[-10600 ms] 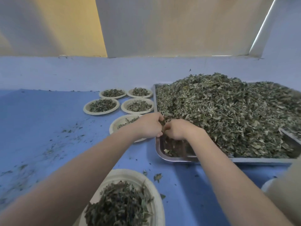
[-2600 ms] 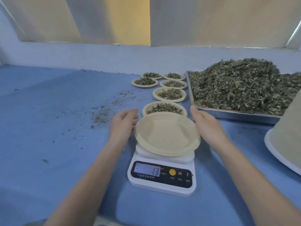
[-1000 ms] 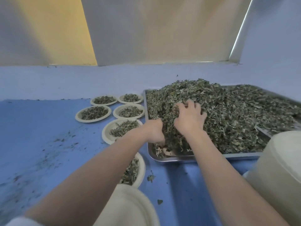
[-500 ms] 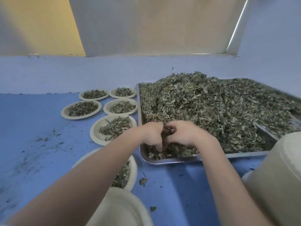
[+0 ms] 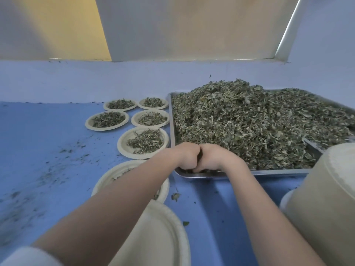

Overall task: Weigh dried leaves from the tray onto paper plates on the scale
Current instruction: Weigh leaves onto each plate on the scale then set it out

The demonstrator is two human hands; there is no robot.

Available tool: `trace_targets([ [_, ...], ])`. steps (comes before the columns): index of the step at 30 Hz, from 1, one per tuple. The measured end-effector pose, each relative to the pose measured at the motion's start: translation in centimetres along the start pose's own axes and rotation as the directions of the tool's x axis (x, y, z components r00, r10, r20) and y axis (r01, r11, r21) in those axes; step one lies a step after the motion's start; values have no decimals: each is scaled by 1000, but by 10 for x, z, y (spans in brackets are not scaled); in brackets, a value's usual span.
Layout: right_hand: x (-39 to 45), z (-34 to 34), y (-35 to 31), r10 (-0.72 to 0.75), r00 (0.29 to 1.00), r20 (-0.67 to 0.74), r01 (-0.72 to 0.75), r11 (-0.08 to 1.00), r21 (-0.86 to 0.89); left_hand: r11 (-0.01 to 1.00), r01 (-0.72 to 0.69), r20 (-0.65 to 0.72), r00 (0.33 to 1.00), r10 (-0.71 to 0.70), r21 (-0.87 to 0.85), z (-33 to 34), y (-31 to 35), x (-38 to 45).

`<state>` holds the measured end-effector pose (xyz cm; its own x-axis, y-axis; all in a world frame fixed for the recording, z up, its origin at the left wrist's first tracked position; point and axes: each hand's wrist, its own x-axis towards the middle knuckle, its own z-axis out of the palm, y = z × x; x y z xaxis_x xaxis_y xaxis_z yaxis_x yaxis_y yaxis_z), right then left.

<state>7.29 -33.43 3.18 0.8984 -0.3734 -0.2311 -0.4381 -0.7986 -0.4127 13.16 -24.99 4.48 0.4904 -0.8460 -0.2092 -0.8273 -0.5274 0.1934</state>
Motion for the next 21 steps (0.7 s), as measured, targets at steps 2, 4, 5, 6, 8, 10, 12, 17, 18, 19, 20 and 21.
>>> trace_targets([
  [2,1,1,-5,-10,995,-95,13,999,33,995,38,-79,996,-45,-88,-2,-2,-7],
  [4,-4,-5,-10,11,982,-188,17,989,144,969,71,-137,985,-106,-238,-7,-8,-15],
  [5,-7,-10,-13,24,974,-227,20,982,187,945,74,-155,979,-129,-319,-12,-9,-19],
  [6,-12,-16,-18,29,967,-253,27,976,215,917,70,-170,975,-146,-392,-16,-9,-24],
  [8,-24,-29,-31,18,963,-270,51,968,246,867,49,-208,963,-173,-496,-27,-7,-37],
  [10,-37,-38,-46,-13,963,-268,80,967,240,843,30,-248,949,-192,-537,-37,-5,-55],
  [12,-55,-43,-61,-51,964,-260,112,968,225,849,29,-275,940,-203,-527,-47,-4,-79],
  [17,-106,-26,-100,-179,963,-201,225,945,237,876,103,-263,932,-251,-472,-57,-6,-161],
  [18,-117,-20,-107,-213,958,-194,254,941,223,872,114,-254,932,-260,-475,-57,-7,-178],
  [19,-128,-14,-114,-248,951,-185,284,936,208,867,125,-249,930,-272,-482,-55,-8,-194],
  [20,-137,-7,-120,-272,946,-175,304,933,193,863,135,-243,928,-283,-487,-52,-10,-209],
  [21,-145,1,-124,-300,940,-164,326,929,175,859,148,-235,927,-294,-491,-47,-12,-223],
])
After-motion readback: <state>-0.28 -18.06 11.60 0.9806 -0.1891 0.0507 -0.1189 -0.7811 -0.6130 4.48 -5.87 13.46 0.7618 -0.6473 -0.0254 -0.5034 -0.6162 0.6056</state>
